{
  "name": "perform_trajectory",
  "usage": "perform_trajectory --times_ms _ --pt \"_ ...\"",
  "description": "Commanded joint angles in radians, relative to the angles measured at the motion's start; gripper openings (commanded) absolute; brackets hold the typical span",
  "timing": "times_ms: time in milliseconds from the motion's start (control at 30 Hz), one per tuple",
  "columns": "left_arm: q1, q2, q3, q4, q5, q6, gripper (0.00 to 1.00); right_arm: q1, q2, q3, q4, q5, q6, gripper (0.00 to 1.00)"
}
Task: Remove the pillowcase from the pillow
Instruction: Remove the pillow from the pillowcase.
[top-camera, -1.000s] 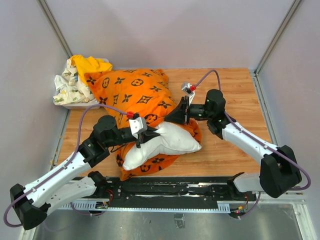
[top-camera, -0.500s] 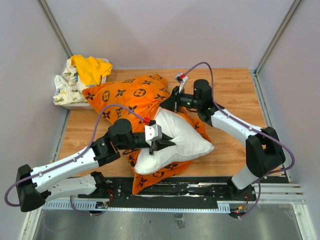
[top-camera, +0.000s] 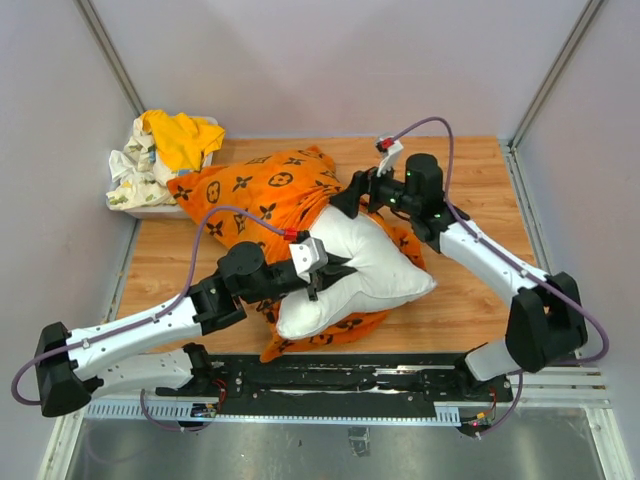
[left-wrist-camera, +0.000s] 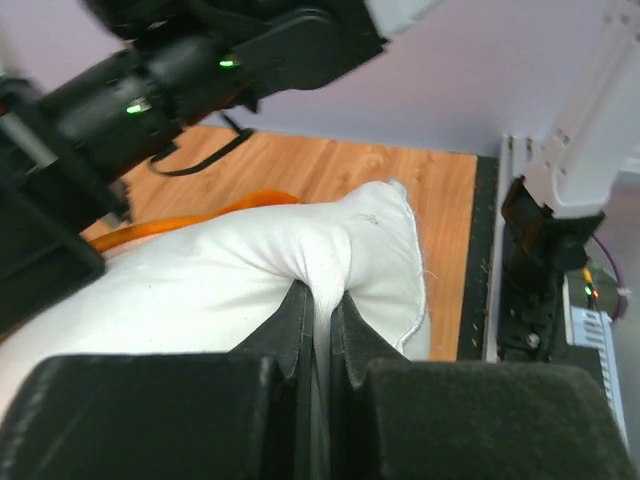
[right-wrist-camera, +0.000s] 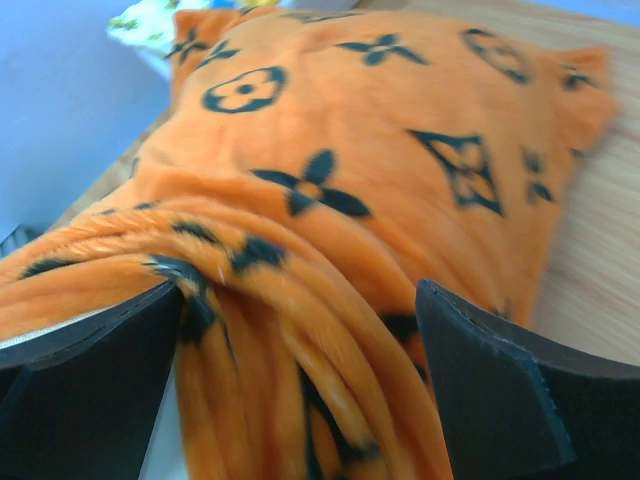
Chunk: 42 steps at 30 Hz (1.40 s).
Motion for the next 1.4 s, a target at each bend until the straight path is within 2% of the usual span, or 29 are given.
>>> perform_trajectory --times_ms 0,100,167,367,533,633,833,967,1100,1267,1367 --pt "-0.024 -0.013 0.04 0.289 -0.262 -0.032 0.0 -0.098 -0.166 -0.095 0.038 0.171 0.077 0.98" --pt "-0.025 0.008 0.019 0.341 -0.429 -0.006 0.0 -0.203 -0.278 -0.234 0.172 0.206 0.298 0.98" --pt "-0.025 0.038 0.006 0.377 -0.495 0.027 0.0 -0.256 -0.321 -0.265 0.162 0.227 0.416 0.98" --pt "-0.024 0.145 0.067 0.411 -0.699 0.082 0.0 -0.29 -0.421 -0.287 0.059 0.206 0.493 0.98" --pt "-0.023 0.211 0.161 0.416 -0.76 0.13 0.0 -0.3 -0.58 -0.347 -0.02 0.334 0.614 0.98" --pt "-0.024 0.264 0.223 0.441 -0.802 0.181 0.0 -0.299 -0.643 -0.365 -0.085 0.361 0.646 0.98" --pt "-0.024 0.321 0.298 0.47 -0.774 0.223 0.0 -0.299 -0.665 -0.379 -0.196 0.35 0.71 0.98" --pt "-0.023 0.329 0.318 0.467 -0.757 0.226 0.0 -0.298 -0.625 -0.377 -0.207 0.265 0.788 0.99" --pt "-0.025 0.329 0.322 0.462 -0.753 0.224 0.0 -0.276 -0.556 -0.361 -0.223 0.253 0.858 0.98" --pt "-0.024 0.329 0.325 0.439 -0.716 0.185 0.0 -0.23 -0.473 -0.343 -0.184 0.209 0.944 0.98" --pt "-0.025 0.346 0.34 0.393 -0.638 0.121 0.0 -0.177 -0.451 -0.341 -0.109 0.213 1.009 0.98"
